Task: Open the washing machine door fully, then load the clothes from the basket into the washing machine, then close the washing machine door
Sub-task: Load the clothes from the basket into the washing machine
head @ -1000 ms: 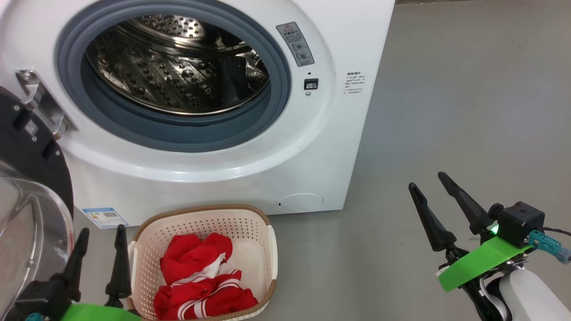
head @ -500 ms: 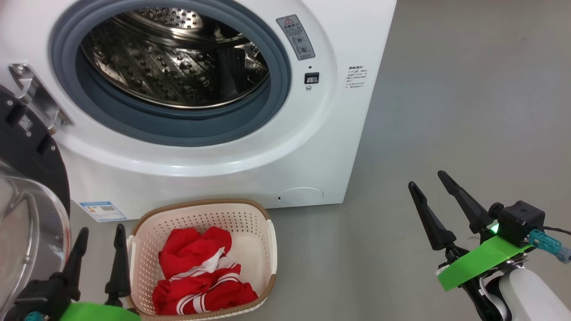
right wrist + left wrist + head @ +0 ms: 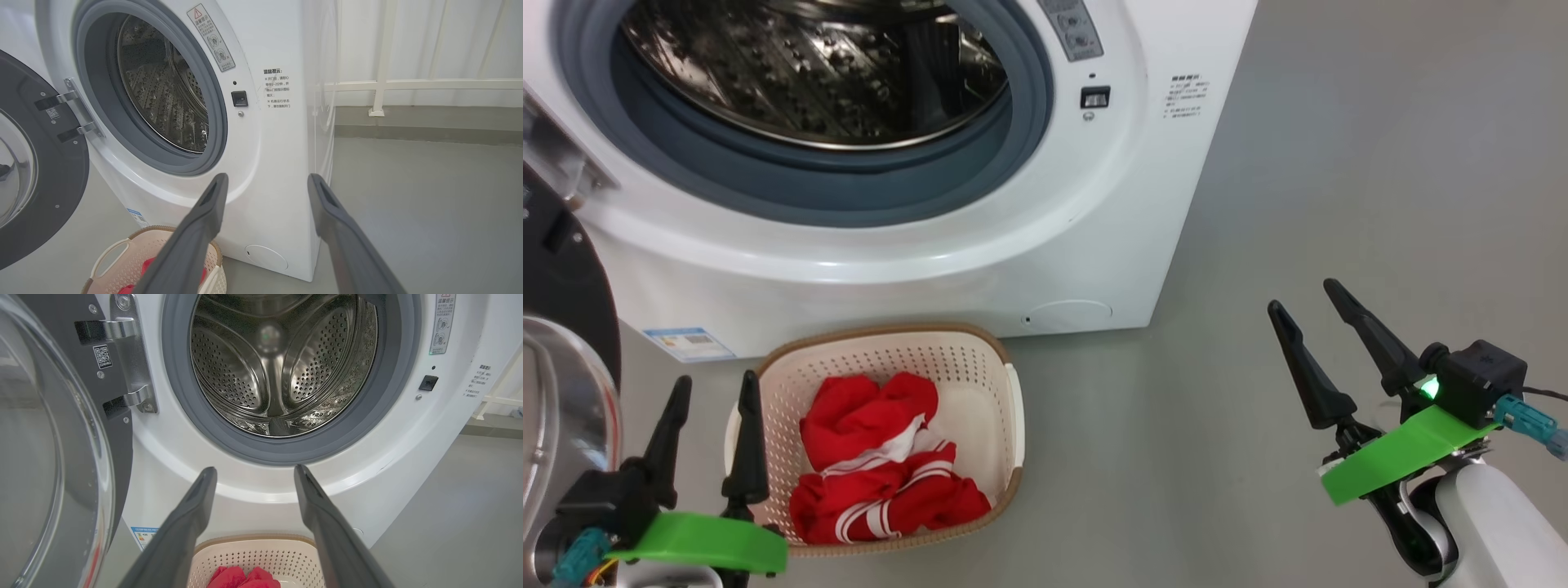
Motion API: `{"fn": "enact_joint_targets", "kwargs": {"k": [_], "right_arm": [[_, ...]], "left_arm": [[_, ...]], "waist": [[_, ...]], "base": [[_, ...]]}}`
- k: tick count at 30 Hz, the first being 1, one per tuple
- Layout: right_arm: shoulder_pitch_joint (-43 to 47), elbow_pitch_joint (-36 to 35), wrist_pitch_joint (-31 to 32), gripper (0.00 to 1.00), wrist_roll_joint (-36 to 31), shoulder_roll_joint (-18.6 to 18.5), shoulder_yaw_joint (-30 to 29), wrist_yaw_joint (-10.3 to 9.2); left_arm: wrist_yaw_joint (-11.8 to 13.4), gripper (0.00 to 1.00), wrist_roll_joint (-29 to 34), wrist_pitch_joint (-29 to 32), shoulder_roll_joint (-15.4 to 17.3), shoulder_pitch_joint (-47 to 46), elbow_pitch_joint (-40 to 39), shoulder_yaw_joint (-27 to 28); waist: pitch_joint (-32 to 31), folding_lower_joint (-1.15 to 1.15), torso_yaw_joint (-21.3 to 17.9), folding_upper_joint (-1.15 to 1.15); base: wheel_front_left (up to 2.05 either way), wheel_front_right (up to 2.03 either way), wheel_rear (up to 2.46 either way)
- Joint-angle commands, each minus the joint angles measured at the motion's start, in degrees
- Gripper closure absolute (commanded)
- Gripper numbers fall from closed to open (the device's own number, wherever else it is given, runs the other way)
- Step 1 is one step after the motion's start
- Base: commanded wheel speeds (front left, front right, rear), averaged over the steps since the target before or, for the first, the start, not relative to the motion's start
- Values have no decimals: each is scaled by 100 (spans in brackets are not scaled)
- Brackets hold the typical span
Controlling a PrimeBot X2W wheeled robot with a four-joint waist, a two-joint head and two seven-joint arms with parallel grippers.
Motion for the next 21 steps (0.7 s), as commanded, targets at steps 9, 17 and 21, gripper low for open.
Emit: {"fn": "enact_joint_targets", "kwargs": {"k": [9,17,21], "right_arm": [[-260,-205,-69,0,-97,-11,57,9],[-444,-253,-69,0,-133,35,87,9],[-556,-284,-69,0,-152,67,114,9]], "left_arm": [[-54,0,-9,-41,73,-539,282,169],[-106,0,-52,-45,32,-941,807,160],[-192,0,-85,-46,32,-1173,1108,144]], "waist": [[581,0,-62,0],[1037,0,-149,0],[1310,0,-198,0]], "base": [[0,0,0],[0,0,0],[0,0,0]]}}
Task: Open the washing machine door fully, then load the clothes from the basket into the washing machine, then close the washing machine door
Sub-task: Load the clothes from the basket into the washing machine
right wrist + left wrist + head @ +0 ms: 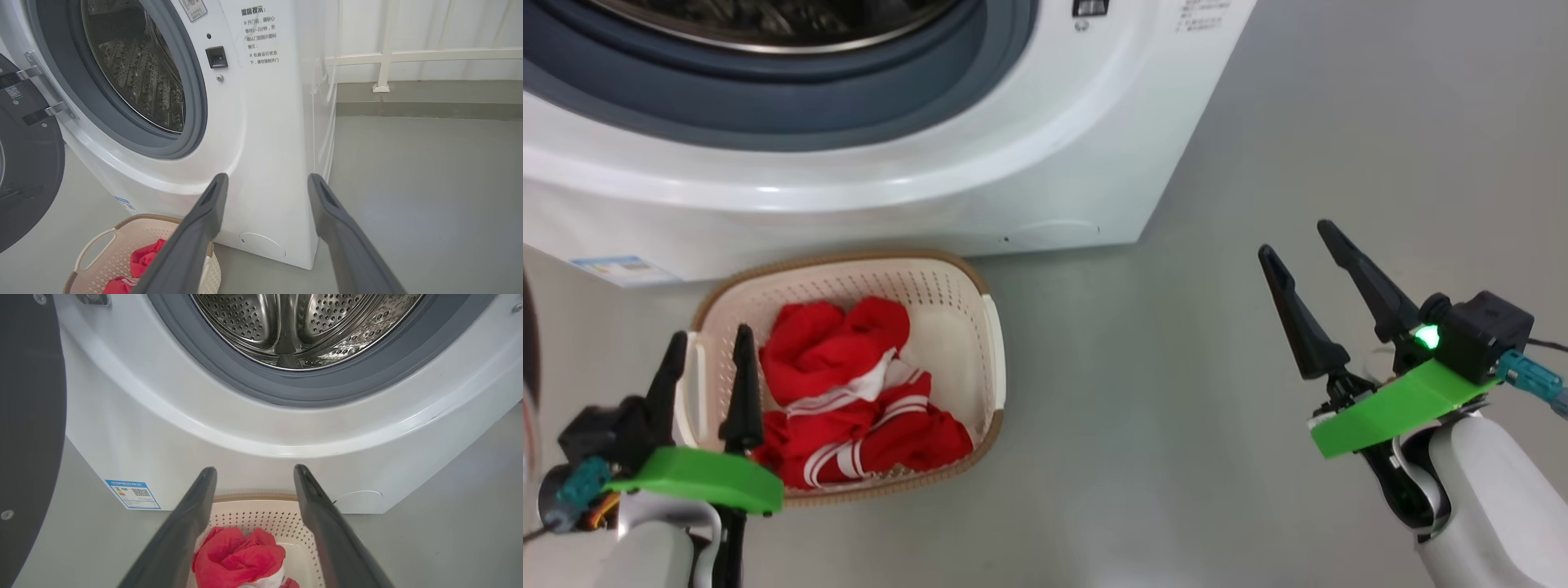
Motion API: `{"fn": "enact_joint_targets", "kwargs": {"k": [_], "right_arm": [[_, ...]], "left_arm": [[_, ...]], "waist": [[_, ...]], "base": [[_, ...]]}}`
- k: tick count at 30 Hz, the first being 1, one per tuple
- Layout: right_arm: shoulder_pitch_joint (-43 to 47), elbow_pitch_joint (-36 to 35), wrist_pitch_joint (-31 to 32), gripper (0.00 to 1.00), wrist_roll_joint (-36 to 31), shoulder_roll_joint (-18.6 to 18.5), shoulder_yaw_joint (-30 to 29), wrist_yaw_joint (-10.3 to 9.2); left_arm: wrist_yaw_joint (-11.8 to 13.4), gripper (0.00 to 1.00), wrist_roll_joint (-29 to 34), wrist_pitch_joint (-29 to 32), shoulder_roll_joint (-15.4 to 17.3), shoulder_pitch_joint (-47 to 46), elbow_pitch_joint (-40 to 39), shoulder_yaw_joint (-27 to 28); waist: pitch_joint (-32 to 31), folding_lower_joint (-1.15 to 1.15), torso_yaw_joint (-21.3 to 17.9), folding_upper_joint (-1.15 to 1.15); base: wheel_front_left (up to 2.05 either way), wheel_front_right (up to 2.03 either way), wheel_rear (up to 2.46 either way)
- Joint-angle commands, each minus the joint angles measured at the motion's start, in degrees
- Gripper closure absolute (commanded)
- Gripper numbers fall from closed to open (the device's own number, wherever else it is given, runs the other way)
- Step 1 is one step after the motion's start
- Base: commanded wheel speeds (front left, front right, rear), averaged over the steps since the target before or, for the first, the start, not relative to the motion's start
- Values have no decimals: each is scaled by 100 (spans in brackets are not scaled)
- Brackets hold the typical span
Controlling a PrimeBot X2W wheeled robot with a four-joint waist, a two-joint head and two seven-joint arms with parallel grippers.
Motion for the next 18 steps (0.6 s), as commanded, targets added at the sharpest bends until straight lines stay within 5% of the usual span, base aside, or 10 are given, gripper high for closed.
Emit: {"fn": "enact_joint_targets", "kwargs": {"k": [1,18], "right_arm": [[-59,-154,-68,0,-68,-2,103,9],[-518,-295,-68,0,-163,112,57,9]], "left_arm": [[-65,0,-50,-46,136,-233,47,171],[-449,0,-152,-52,137,-1525,1808,172]], "waist": [[294,0,-77,0],[1410,0,-174,0]], "base": [[0,0,0],[0,0,0]]}}
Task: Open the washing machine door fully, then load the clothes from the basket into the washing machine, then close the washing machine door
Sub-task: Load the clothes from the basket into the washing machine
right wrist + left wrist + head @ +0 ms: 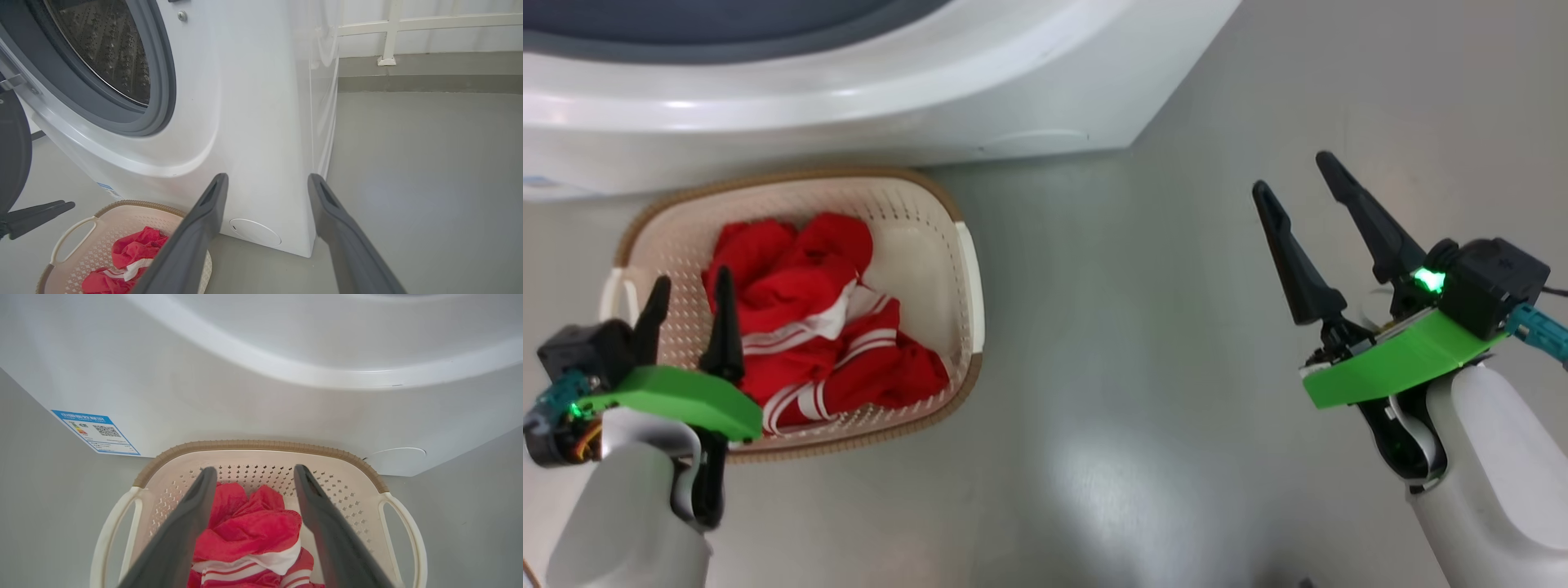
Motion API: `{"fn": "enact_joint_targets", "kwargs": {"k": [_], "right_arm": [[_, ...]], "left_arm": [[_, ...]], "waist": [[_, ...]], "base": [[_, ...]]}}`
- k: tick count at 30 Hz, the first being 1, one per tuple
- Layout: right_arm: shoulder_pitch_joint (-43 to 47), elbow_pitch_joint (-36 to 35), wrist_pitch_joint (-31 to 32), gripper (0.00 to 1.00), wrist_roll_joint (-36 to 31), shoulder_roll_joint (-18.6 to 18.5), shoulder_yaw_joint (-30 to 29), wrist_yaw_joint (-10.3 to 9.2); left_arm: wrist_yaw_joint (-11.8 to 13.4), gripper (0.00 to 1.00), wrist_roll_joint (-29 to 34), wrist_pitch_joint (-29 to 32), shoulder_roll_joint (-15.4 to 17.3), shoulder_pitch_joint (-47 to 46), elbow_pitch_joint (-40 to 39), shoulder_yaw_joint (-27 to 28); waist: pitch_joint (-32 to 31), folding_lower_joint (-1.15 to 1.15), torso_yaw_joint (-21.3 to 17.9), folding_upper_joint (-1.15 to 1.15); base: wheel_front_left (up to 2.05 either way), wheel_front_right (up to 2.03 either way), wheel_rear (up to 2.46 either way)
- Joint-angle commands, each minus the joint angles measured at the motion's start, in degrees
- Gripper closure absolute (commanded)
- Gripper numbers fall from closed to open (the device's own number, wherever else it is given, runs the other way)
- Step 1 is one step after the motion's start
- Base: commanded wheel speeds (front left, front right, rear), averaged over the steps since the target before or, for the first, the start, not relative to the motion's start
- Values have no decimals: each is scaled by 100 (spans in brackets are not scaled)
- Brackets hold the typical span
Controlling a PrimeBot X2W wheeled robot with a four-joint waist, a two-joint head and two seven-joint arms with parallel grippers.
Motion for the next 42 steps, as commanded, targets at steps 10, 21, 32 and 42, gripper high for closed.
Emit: {"fn": "enact_joint_targets", "kwargs": {"k": [10,21,32,42], "right_arm": [[-211,-230,-32,0,-56,89,76,9],[-435,-319,-32,0,-81,207,114,9],[-554,-387,-32,0,-136,338,134,9],[-577,-418,-32,0,-145,388,116,9]], "left_arm": [[-218,0,-134,-11,268,-919,1119,36],[-305,0,-481,86,422,-1797,2382,-34],[-312,0,-879,345,505,-2374,2935,-130],[-312,0,-1079,905,639,-2549,3025,-575]], "waist": [[847,0,-95,0],[1415,0,-328,0],[1902,0,-495,0],[2072,0,-637,0]], "base": [[0,0,0],[0,0,0],[0,0,0],[0,0,0]]}}
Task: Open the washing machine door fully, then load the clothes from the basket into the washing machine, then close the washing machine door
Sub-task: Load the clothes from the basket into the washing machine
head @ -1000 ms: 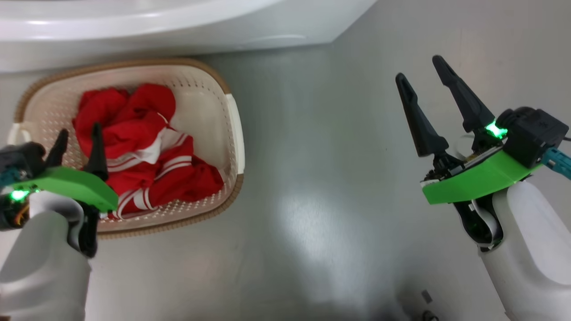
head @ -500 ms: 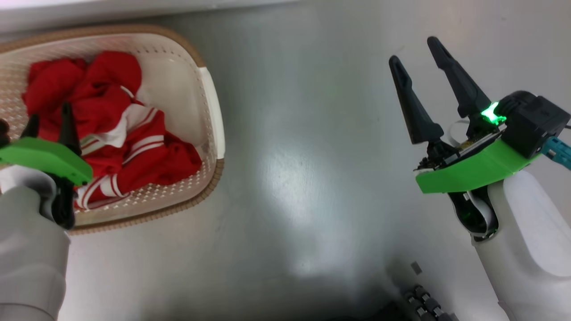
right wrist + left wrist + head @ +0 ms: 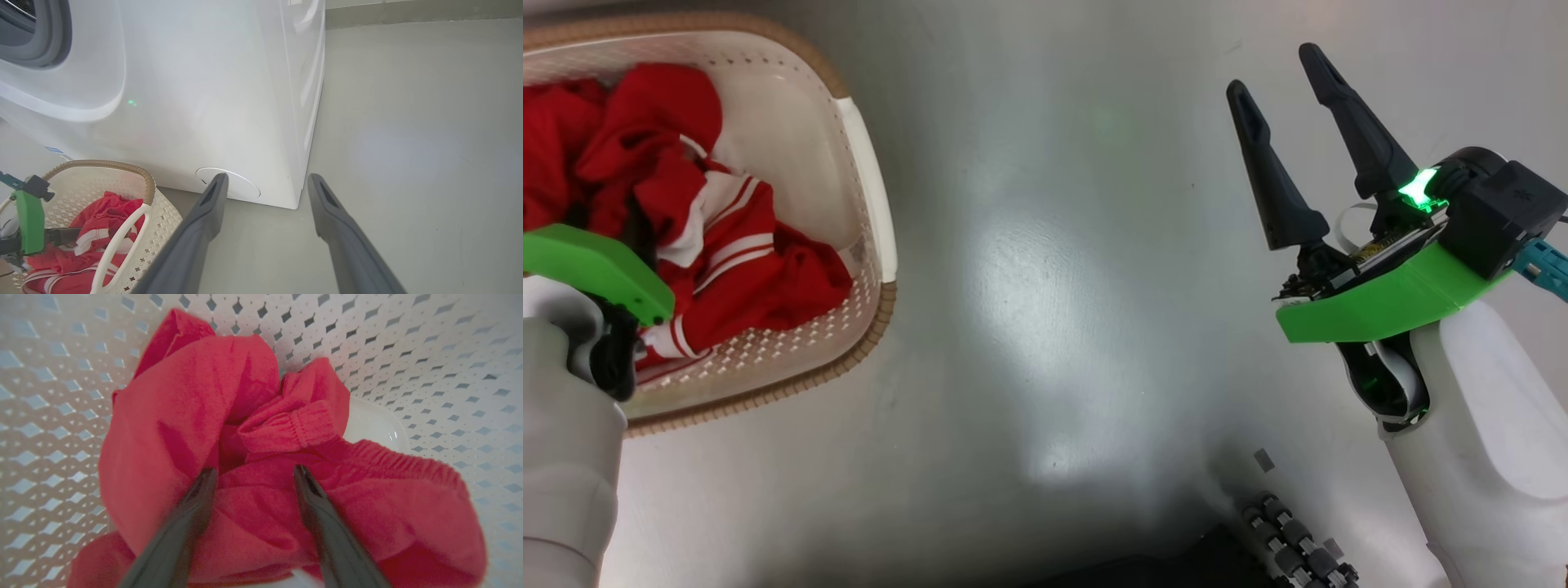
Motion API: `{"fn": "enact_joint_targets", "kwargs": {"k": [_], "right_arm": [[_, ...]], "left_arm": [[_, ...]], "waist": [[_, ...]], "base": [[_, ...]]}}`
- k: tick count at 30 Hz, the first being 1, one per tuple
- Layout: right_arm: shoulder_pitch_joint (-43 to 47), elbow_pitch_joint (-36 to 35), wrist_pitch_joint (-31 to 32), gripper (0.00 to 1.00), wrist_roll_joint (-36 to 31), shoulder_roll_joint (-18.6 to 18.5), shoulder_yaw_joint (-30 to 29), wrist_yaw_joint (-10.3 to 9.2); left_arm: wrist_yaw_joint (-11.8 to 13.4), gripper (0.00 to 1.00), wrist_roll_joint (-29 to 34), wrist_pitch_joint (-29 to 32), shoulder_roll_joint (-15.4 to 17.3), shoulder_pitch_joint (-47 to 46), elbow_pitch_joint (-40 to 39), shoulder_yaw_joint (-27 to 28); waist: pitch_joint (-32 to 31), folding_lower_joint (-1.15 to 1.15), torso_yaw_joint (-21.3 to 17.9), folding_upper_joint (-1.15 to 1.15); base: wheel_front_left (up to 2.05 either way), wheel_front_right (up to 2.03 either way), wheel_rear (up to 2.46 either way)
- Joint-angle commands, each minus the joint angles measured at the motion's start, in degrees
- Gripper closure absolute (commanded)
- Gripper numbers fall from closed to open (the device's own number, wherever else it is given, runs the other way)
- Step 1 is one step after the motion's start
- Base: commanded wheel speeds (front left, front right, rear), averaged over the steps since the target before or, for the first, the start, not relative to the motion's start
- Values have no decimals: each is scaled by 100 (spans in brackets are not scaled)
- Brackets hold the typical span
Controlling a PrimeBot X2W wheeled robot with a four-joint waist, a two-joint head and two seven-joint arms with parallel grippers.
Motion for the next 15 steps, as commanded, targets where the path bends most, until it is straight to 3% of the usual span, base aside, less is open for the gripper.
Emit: {"fn": "enact_joint_targets", "kwargs": {"k": [1,9,10,11,12,15], "right_arm": [[225,-145,-27,0,-32,31,76,9],[210,-168,-27,0,-50,40,66,9],[204,-161,-27,0,-54,43,68,9],[204,-161,-27,0,-54,43,68,9],[200,-154,-27,0,-56,45,69,9],[188,-135,-27,0,-62,54,73,9]], "left_arm": [[-17,0,-78,102,266,66,3,24],[-17,0,-234,363,353,-45,47,-195],[-17,61,-278,417,353,-63,58,-251],[-17,61,-278,417,353,-63,58,-251],[-17,96,-298,438,351,-65,60,-281],[-17,100,-364,453,342,-59,56,-357]], "waist": [[47,0,-31,0],[133,0,-50,0],[139,0,-48,0],[139,0,-48,0],[138,0,-46,0],[124,0,-38,0]], "base": [[0,0,0],[0,0,0],[0,0,0],[0,0,0],[0,0,0],[0,0,0]]}}
